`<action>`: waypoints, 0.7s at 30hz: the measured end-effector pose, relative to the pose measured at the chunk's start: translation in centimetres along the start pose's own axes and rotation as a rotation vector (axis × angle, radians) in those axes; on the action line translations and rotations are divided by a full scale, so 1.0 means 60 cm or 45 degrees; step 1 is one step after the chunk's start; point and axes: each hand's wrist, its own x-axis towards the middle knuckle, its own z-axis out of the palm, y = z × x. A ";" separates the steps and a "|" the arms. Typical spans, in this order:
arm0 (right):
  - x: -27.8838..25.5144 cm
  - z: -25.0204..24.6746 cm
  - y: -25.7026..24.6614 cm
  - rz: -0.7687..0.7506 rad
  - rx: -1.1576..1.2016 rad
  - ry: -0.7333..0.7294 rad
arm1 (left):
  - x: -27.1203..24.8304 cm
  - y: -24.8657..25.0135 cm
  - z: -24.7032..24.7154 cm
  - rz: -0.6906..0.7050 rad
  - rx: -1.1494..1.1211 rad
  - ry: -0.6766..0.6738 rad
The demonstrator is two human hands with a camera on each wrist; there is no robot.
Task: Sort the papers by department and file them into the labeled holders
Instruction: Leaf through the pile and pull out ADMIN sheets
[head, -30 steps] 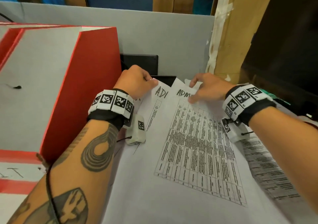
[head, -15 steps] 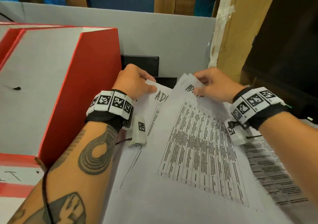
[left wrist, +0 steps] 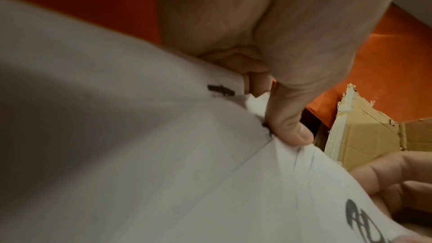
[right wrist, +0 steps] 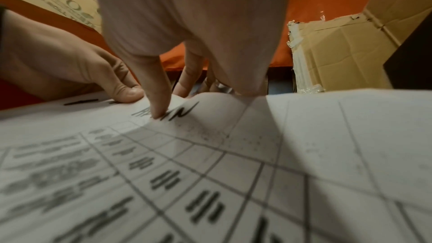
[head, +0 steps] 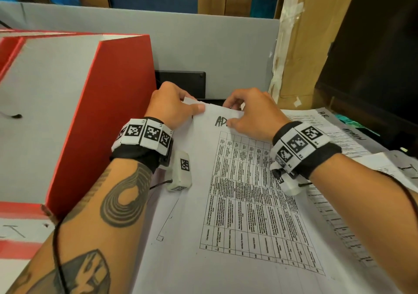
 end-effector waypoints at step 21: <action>0.016 -0.017 0.022 0.025 0.138 0.267 | -0.007 -0.001 -0.019 0.042 0.005 -0.084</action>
